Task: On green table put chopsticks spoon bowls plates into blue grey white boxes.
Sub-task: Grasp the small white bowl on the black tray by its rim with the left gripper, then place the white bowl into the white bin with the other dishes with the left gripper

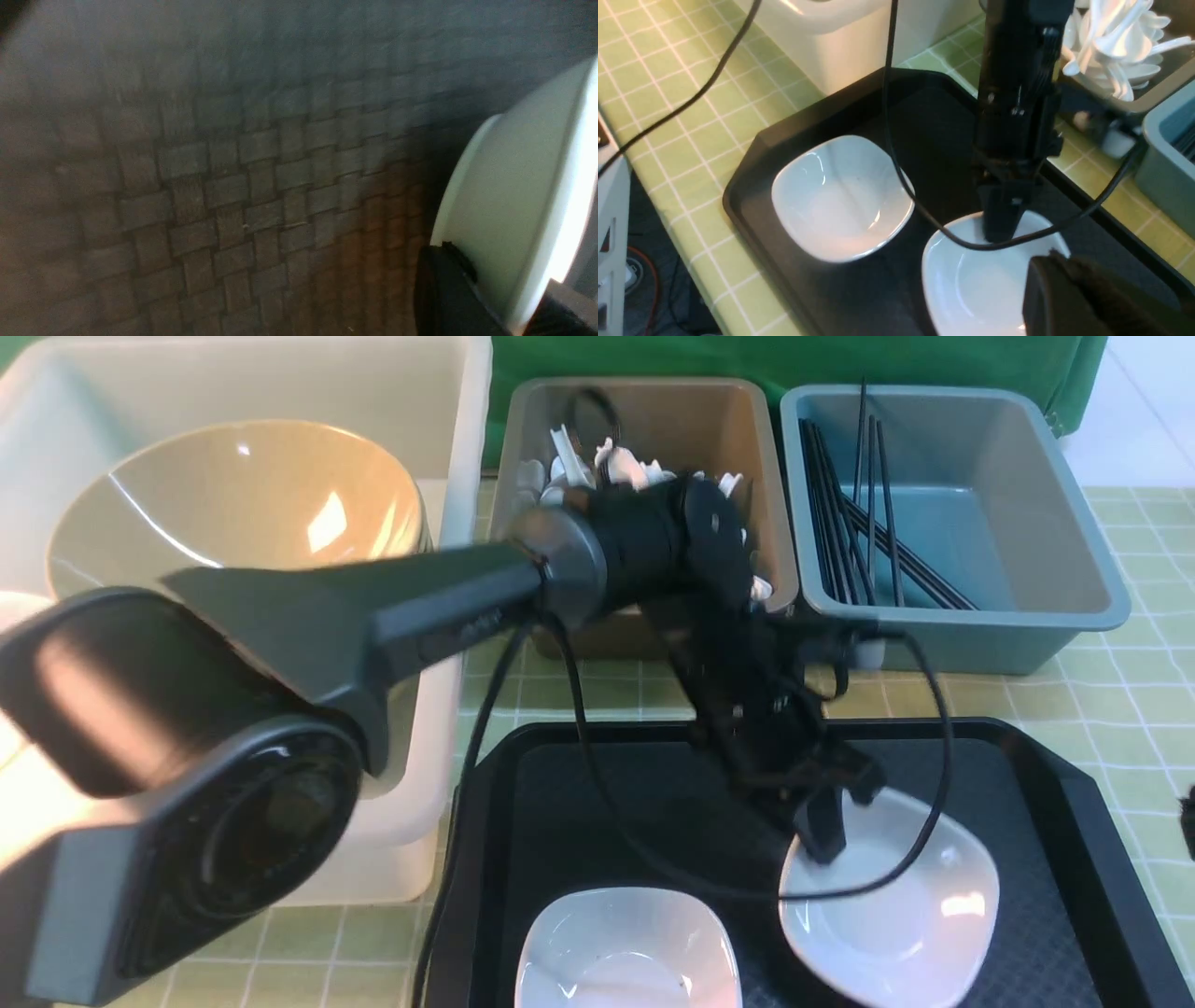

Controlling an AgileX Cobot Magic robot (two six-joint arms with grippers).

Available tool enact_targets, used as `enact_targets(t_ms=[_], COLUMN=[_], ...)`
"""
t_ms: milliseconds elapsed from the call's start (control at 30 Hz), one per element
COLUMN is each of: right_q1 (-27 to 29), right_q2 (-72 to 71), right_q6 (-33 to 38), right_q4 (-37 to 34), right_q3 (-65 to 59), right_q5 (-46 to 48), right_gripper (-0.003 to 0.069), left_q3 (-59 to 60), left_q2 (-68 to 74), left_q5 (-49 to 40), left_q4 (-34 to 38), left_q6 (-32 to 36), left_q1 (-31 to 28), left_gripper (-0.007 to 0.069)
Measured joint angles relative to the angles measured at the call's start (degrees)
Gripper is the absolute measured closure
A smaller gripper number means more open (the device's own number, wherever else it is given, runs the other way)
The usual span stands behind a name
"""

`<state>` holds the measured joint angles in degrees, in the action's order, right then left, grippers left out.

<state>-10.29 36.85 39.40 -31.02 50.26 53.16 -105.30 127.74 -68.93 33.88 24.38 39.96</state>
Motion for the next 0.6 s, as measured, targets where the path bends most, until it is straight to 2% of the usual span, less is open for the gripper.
enact_targets(t_ms=[200, 267, 333, 533, 600], right_q1=[0.0, 0.0, 0.0, 0.0, -0.2], right_q2=[3.3, 5.2, 5.9, 7.5, 8.2], right_q6=[6.8, 8.0, 8.6, 10.5, 10.9], right_q4=[-11.1, -13.0, -13.1, -13.3, -13.9], right_q3=[0.0, 0.0, 0.2, 3.9, 4.8], right_q5=[-2.1, -2.3, -2.3, -2.3, -2.3], right_gripper=[0.0621, 0.0619, 0.0617, 0.0612, 0.0612], left_q3=[-2.9, -2.6, -1.8, 11.1, 16.7], left_q2=[-8.6, -13.2, -15.4, -30.3, -35.7], left_q5=[-0.8, -1.0, -0.9, -1.5, -2.1], left_q4=[-0.3, -0.5, -0.5, -0.5, 0.3], left_q6=[-2.3, -3.4, -3.9, -4.3, -4.3], left_q1=[-5.9, -10.3, -12.3, -26.1, -34.2], left_gripper=[0.0609, 0.0609, 0.0609, 0.0609, 0.0609])
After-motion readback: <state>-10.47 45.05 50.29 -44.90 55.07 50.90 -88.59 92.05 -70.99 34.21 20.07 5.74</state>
